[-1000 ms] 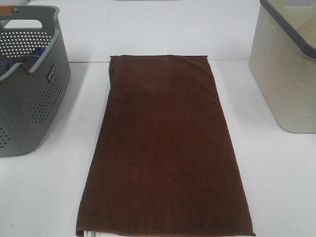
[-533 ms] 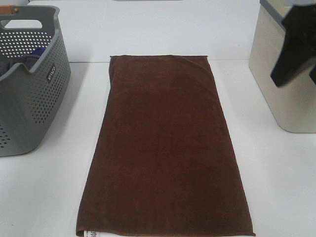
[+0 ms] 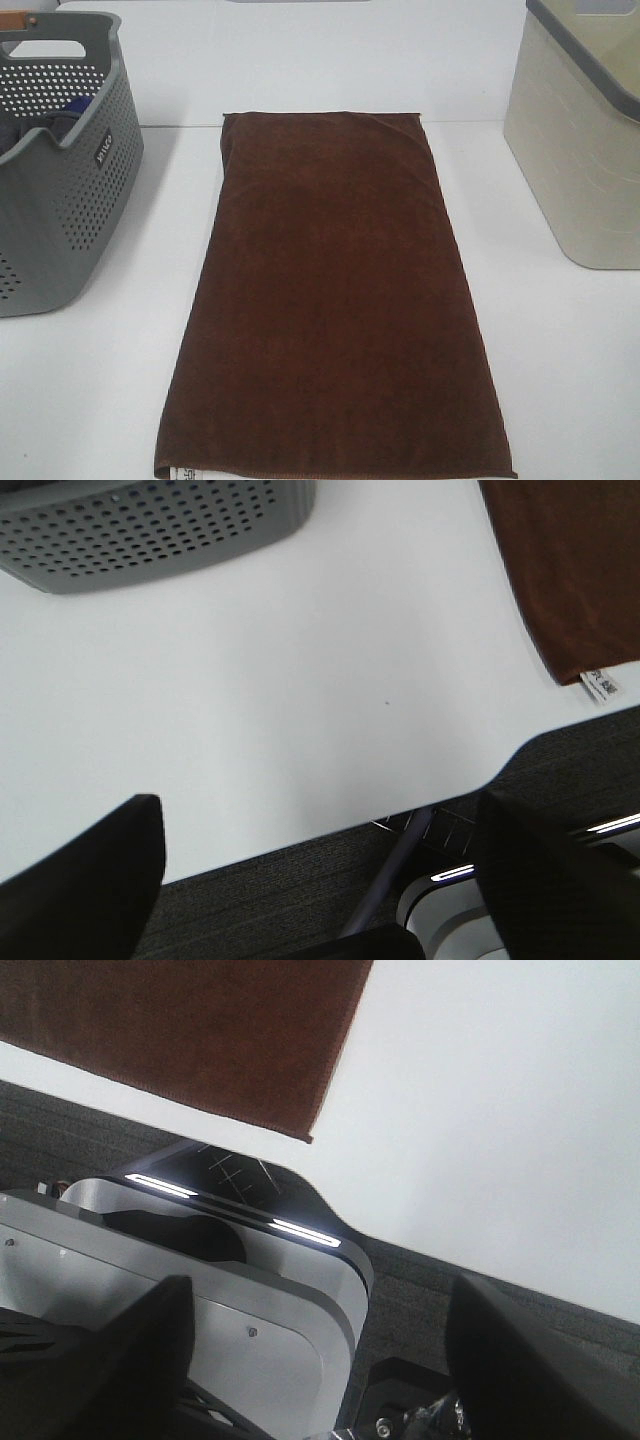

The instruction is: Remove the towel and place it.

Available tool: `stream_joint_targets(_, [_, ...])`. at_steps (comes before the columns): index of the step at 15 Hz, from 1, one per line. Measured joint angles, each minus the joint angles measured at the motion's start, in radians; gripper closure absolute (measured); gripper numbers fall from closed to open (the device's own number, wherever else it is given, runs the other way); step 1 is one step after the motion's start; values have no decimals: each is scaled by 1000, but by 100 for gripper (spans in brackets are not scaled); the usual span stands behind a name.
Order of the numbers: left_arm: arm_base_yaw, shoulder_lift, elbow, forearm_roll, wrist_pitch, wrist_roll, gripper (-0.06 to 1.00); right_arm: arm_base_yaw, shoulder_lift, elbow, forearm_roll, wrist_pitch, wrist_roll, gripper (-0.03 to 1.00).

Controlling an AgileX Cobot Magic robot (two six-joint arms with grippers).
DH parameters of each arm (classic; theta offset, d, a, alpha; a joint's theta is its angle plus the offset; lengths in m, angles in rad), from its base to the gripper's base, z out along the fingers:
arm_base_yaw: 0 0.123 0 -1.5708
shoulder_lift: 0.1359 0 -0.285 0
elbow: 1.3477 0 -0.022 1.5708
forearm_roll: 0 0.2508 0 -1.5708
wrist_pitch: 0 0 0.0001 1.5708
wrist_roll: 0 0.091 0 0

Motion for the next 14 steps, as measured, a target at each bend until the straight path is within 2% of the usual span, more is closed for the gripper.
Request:
stream_joint_targets(2, [0, -97, 60, -43, -12, 60, 15, 1, -178, 87, -22, -16, -20, 29])
stream_joint_targets(4, [0, -173, 111, -95, -84, 155, 15, 1, -306, 107, -40, -34, -25, 29])
stream_joint_targets(6, [0, -183, 134, -115, -155, 203, 15, 2, -436, 114, -53, -68, -27, 29])
stream_joint_targets(10, [0, -184, 151, -126, -171, 220, 15, 2, -585, 139, -86, -94, -27, 29])
stream_joint_targets(14, [0, -184, 151, -131, -174, 220, 15, 2, -589, 139, -86, -94, -27, 29])
